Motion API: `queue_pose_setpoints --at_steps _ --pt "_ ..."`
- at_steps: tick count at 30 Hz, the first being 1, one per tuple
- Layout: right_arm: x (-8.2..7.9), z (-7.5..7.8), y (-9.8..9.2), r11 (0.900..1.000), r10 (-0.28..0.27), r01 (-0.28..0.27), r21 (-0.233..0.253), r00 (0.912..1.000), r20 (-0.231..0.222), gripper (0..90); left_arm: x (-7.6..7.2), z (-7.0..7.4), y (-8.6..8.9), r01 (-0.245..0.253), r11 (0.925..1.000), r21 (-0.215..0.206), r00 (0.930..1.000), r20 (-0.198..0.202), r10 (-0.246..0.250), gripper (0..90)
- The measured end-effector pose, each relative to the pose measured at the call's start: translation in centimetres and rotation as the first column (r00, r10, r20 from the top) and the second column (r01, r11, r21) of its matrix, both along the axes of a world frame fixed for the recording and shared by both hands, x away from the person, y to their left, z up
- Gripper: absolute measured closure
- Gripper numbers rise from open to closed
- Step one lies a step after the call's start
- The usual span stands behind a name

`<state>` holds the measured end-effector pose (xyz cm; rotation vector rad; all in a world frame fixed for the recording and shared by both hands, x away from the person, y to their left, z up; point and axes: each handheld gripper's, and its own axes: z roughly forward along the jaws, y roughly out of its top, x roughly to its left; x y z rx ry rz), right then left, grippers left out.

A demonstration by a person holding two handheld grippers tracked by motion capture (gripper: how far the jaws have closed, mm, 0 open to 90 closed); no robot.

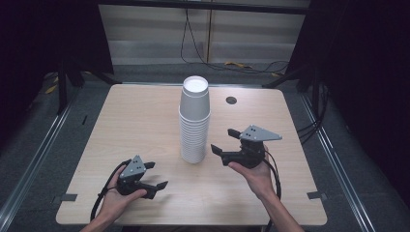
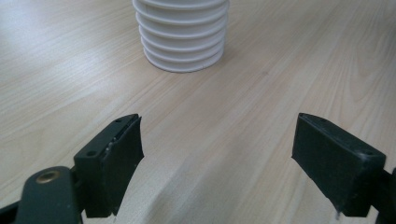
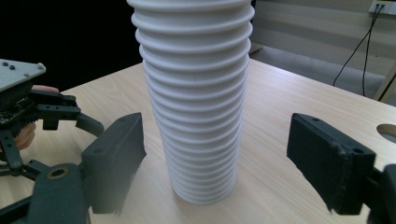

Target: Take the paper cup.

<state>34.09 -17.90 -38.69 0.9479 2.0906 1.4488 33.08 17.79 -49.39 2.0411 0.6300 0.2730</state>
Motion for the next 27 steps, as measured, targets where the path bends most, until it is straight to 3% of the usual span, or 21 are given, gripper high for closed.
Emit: queue_pose_setpoints --at_steps 7,18,27 --pt "0.6 1.2 0.4 1.000 0.014 -0.015 0.012 0.9998 0.014 19.6 0.0 0.0 0.0 0.001 1.0000 -0.001 1.0000 -0.005 -0.001 15.9" --pt "1.7 3.7 1.5 0.996 0.081 -0.081 0.028 0.9962 0.033 18.8 0.1 0.0 0.2 -0.005 1.0000 0.003 1.0000 -0.002 0.005 16.0" --pt "2.5 5.5 1.9 0.993 0.110 -0.111 0.043 0.9935 0.027 18.4 0.1 0.0 0.2 -0.007 1.0000 0.000 1.0000 -0.002 0.007 16.0"
